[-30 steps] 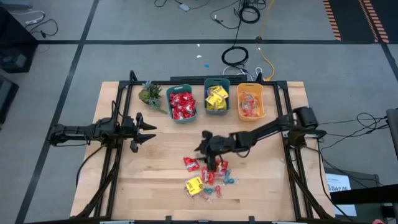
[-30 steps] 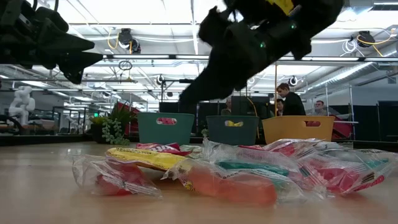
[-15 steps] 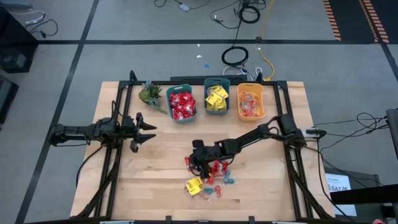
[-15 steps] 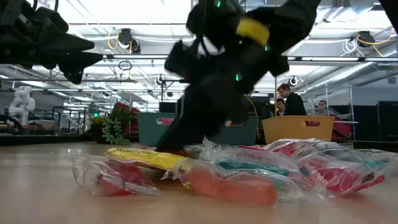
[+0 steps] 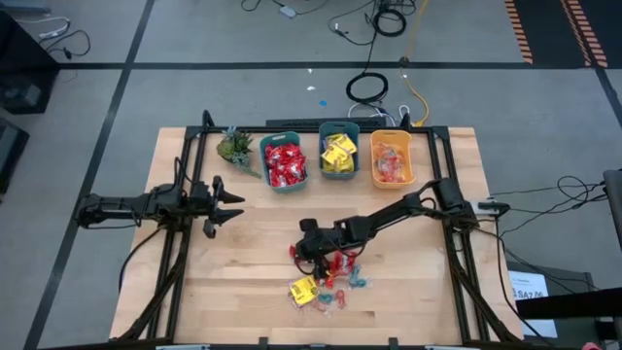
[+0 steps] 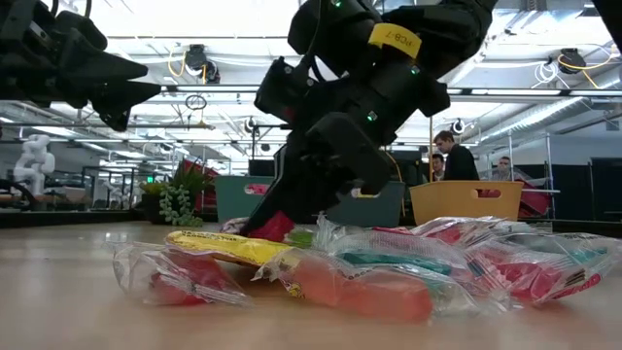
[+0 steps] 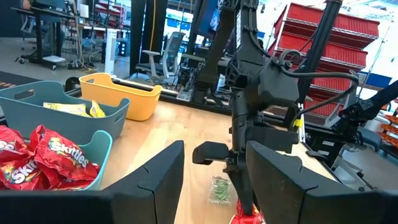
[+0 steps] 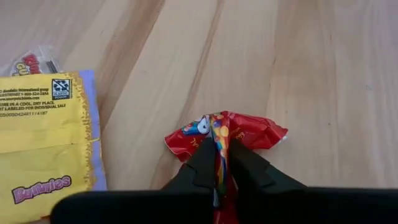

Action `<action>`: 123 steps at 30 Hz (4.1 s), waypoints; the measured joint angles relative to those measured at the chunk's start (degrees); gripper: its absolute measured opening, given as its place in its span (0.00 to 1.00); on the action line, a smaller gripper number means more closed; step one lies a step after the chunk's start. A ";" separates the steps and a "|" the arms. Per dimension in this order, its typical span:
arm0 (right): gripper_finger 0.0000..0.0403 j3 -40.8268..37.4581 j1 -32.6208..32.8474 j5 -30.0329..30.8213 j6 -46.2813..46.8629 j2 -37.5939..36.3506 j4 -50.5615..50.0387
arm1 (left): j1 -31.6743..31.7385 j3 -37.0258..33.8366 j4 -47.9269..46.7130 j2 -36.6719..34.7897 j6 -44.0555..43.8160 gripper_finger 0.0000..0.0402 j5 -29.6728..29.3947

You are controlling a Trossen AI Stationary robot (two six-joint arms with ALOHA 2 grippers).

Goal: Sort candy
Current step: Put the red candy into the green bin, then put the green gummy candy into the yellow bin

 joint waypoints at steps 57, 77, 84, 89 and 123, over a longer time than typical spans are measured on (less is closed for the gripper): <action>0.44 20.31 -27.81 14.95 19.24 -6.80 -5.58 | 0.00 0.00 0.00 0.02 0.15 0.45 -0.02; 0.35 20.42 -18.37 6.22 18.91 -22.65 -52.66 | 0.00 0.01 -0.15 0.00 0.46 0.45 -0.22; 0.37 17.19 -10.06 6.50 25.39 -21.62 -52.56 | 0.00 0.01 -0.22 0.02 0.46 0.45 -0.24; 0.49 12.40 -6.62 6.58 27.31 -21.24 -42.20 | 0.00 0.00 -0.24 0.02 0.46 0.45 -0.23; 0.04 6.93 1.68 14.41 31.44 -3.89 -29.55 | 0.00 0.00 -0.31 0.43 0.35 0.45 -0.02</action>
